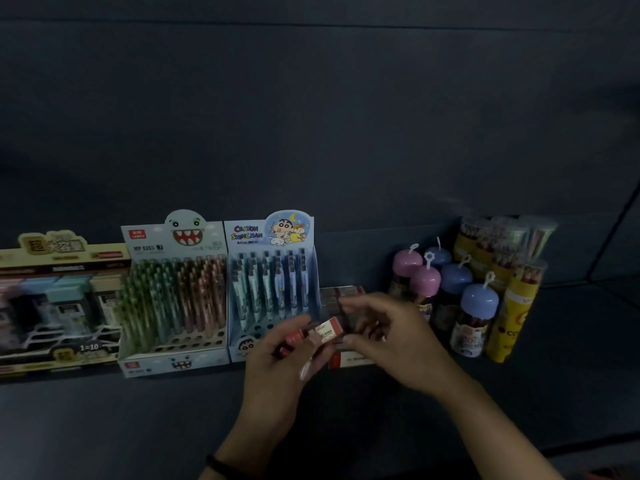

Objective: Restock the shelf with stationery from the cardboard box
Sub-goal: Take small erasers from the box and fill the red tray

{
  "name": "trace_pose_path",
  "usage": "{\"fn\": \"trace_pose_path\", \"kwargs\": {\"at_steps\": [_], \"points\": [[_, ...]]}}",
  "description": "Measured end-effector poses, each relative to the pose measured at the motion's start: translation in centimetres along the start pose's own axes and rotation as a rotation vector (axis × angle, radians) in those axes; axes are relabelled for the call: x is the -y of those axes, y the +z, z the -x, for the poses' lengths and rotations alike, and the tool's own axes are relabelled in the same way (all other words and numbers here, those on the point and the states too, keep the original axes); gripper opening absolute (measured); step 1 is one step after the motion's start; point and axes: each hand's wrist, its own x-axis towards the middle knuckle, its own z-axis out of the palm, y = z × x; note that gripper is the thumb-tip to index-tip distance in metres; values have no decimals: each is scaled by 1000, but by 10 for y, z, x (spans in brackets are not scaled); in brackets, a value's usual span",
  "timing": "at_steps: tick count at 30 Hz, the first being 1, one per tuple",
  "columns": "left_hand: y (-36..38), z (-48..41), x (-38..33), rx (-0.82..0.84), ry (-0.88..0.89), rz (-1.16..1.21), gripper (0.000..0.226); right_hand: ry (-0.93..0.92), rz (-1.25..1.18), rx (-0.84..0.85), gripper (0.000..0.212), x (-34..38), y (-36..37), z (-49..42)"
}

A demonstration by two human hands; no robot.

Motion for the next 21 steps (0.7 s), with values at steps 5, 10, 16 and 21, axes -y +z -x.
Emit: {"fn": "trace_pose_path", "kwargs": {"at_steps": [5,10,16,21], "points": [[3,2,-2,30,8,-27,29,-169,90,-40,28,-1,10,1],[4,6,-8,67,8,-4,27,-187,136,-145,21,-8,9,3],[-4,7,-12,80,71,-205,20,8,198,-183,16,-18,10,4],[-7,-1,-5,75,62,-129,23,63,325,-8,11,-16,22,-4]]}}
